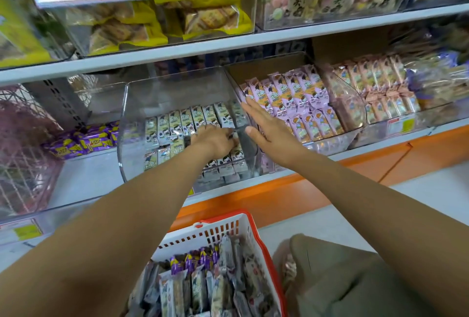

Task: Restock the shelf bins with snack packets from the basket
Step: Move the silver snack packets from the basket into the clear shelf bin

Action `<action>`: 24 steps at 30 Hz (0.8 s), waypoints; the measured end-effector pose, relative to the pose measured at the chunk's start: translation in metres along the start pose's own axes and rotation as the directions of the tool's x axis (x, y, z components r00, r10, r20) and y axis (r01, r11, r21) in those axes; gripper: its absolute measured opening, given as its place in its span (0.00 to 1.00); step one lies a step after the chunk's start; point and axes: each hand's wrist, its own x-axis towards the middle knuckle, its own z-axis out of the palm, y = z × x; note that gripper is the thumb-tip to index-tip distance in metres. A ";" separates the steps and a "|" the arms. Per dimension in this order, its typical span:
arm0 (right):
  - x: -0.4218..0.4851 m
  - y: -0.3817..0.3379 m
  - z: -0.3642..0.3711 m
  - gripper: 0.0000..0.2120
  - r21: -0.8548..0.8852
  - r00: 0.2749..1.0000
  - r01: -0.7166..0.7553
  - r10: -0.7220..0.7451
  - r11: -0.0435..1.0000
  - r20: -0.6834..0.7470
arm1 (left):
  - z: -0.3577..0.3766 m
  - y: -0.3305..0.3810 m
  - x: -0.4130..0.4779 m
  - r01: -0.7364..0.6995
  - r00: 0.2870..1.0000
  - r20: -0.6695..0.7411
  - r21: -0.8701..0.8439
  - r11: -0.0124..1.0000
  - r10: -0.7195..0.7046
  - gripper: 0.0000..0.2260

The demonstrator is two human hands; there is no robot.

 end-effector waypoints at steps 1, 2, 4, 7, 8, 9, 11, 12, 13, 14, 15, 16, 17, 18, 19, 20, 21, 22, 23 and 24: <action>0.000 0.000 0.000 0.26 -0.005 1.000 -0.003 0.003 1.000 0.001 | 0.000 -0.002 -0.002 -0.016 0.999 0.031 -0.043 0.999 0.018 0.21; 0.000 -0.002 0.000 0.26 -0.008 1.000 -0.005 0.005 1.000 0.004 | 0.000 -0.004 -0.005 -0.022 0.999 0.024 -0.079 0.997 0.024 0.22; -0.001 -0.005 -0.002 0.25 -0.009 1.000 -0.014 0.014 1.000 0.014 | -0.003 -0.010 -0.013 -0.028 0.997 -0.074 -0.092 0.995 0.021 0.23; 0.000 -0.011 -0.002 0.25 -0.075 0.998 -0.063 0.062 0.995 -0.007 | -0.017 -0.026 -0.039 -0.062 0.966 -0.256 -0.108 0.992 0.032 0.17; 0.001 -0.014 -0.001 0.24 -0.114 0.996 -0.075 0.070 0.991 -0.050 | -0.022 -0.033 -0.050 -0.074 0.945 -0.325 -0.106 0.992 0.036 0.15; 0.001 -0.019 0.001 0.23 -0.138 0.992 -0.075 0.060 0.988 -0.111 | -0.028 -0.042 -0.062 -0.071 0.916 -0.401 -0.082 0.994 0.032 0.15; 0.002 -0.036 0.009 0.21 -0.129 0.976 -0.048 0.019 0.990 -0.216 | -0.036 -0.061 -0.085 0.003 0.850 -0.527 0.007 1.000 0.001 0.14; 0.003 -0.047 0.014 0.20 -0.118 0.971 -0.037 0.007 0.992 -0.239 | -0.039 -0.071 -0.095 0.064 0.826 -0.562 0.040 0.997 -0.031 0.15; 0.005 -0.058 0.020 0.18 -0.117 0.972 -0.040 0.011 0.992 -0.236 | -0.040 -0.081 -0.104 0.126 0.814 -0.575 0.049 0.991 -0.075 0.16; 0.007 -0.070 0.026 0.17 -0.139 0.976 -0.054 0.023 0.989 -0.219 | -0.039 -0.091 -0.112 0.170 0.816 -0.564 0.032 0.985 -0.123 0.17; 0.009 -0.080 0.033 0.16 -0.180 0.979 -0.071 0.034 0.981 -0.201 | -0.037 -0.100 -0.119 0.184 0.831 -0.531 -0.018 0.983 -0.165 0.20; 0.012 -0.089 0.040 0.15 -0.226 0.981 -0.083 0.039 0.971 -0.190 | -0.033 -0.109 -0.124 0.171 0.856 -0.479 -0.096 0.981 -0.196 0.23; 0.015 -0.096 0.047 0.15 -0.262 0.983 -0.091 0.044 0.961 -0.178 | -0.029 -0.116 -0.130 0.148 0.884 -0.417 -0.183 0.972 -0.213 0.26; 0.018 -0.102 0.053 0.17 -0.284 0.986 -0.101 0.057 0.954 -0.159 | -0.024 -0.122 -0.133 0.131 0.906 -0.364 -0.246 0.960 -0.217 0.27; 0.022 -0.106 0.059 0.19 -0.289 0.989 -0.115 0.083 0.951 -0.120 | -0.020 -0.127 -0.137 0.114 0.920 -0.333 -0.273 0.955 -0.206 0.27; 0.026 -0.109 0.064 0.21 -0.267 0.990 -0.135 0.122 0.954 -0.064 | -0.016 -0.131 -0.139 0.098 0.926 -0.324 -0.284 0.954 -0.192 0.26; 0.030 -0.113 0.069 0.25 -0.224 0.986 -0.165 0.170 0.961 0.001 | -0.013 -0.134 -0.141 0.079 0.927 -0.330 -0.292 0.953 -0.178 0.25; 0.033 -0.116 0.074 0.28 -0.191 0.975 -0.200 0.214 0.961 0.060 | -0.012 -0.136 -0.141 0.065 0.925 -0.338 -0.314 0.947 -0.176 0.22; 0.036 -0.119 0.078 0.32 -0.190 0.962 -0.230 0.253 0.954 0.103 | -0.012 -0.138 -0.140 0.054 0.920 -0.347 -0.344 0.937 -0.180 0.20; 0.039 -0.122 0.082 0.34 -0.214 0.949 -0.255 0.287 0.943 0.134 | -0.012 -0.141 -0.138 0.048 0.916 -0.354 -0.376 0.925 -0.191 0.18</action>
